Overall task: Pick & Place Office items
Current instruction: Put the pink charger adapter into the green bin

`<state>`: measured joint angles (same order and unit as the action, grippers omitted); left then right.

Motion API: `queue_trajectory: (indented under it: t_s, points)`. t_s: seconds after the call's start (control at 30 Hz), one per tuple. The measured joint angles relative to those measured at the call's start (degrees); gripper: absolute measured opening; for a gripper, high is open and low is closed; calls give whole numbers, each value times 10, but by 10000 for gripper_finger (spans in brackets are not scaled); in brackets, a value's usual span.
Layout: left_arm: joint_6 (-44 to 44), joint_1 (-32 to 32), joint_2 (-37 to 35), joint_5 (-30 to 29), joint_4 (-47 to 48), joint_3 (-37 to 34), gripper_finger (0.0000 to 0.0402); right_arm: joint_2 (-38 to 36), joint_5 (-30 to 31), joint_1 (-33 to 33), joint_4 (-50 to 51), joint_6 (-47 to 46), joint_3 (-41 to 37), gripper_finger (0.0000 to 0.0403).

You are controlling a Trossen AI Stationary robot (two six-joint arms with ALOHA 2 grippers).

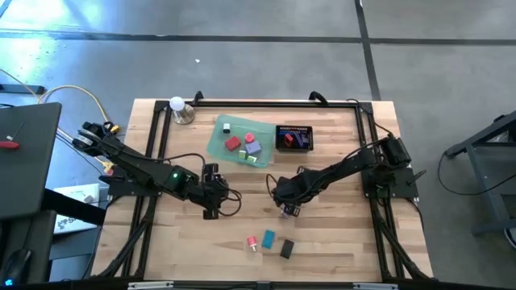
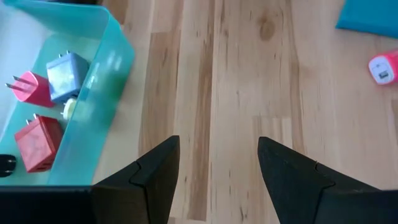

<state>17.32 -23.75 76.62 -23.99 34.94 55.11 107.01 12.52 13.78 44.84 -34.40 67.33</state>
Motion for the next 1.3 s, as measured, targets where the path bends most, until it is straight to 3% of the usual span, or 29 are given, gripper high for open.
queue_trajectory:
  t_s: [0.4, 0.57, 0.9, 1.3]
  points:
    - [34, 12, 0, -1, -17, 0, 208, -52, 77, 6, 31, -1, 2, 143]
    - [39, 12, 0, -1, -49, 0, 208, -77, 124, 22, -3, 0, 2, 143]
    - [31, 24, 0, -8, -88, 0, 208, -99, 162, 59, -155, 119, 2, 143]
    - [-83, 71, -32, -10, -200, 0, 208, -154, 192, 45, -310, 329, 7, 143]
